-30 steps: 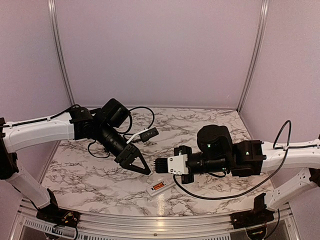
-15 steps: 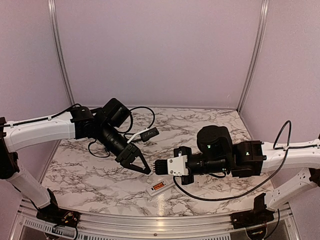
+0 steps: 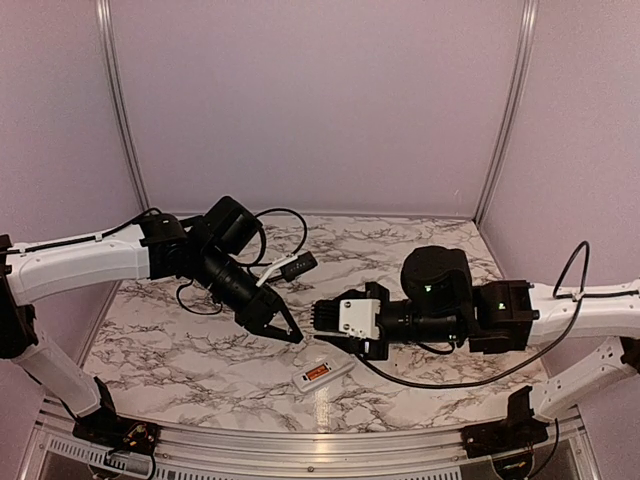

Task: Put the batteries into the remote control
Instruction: Pass from the right arm to the left, then load the battery cover onto the remote control without the battery cover.

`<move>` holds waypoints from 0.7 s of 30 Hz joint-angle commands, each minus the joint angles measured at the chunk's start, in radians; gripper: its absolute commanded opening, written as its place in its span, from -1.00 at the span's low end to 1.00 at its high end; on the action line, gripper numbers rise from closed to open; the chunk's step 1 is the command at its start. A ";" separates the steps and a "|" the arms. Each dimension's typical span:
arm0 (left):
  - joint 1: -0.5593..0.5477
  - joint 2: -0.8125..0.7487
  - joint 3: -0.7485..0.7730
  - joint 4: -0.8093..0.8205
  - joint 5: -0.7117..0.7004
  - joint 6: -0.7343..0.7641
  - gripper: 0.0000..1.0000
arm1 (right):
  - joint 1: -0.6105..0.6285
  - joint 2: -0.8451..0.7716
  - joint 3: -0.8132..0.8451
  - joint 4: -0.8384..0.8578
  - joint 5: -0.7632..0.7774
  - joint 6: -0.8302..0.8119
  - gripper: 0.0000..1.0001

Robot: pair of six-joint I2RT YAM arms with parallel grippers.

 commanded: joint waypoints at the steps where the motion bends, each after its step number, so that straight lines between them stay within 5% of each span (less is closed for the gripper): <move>1: -0.001 -0.061 -0.051 0.086 -0.176 -0.006 -0.81 | -0.059 -0.084 -0.002 0.074 -0.015 0.146 -0.15; 10: -0.018 -0.138 -0.186 0.167 -0.485 -0.013 -0.81 | -0.311 -0.201 -0.105 0.171 -0.216 0.470 0.24; 21: -0.151 -0.046 -0.226 0.149 -0.776 0.028 -0.81 | -0.634 -0.023 -0.120 0.106 -0.473 0.805 0.78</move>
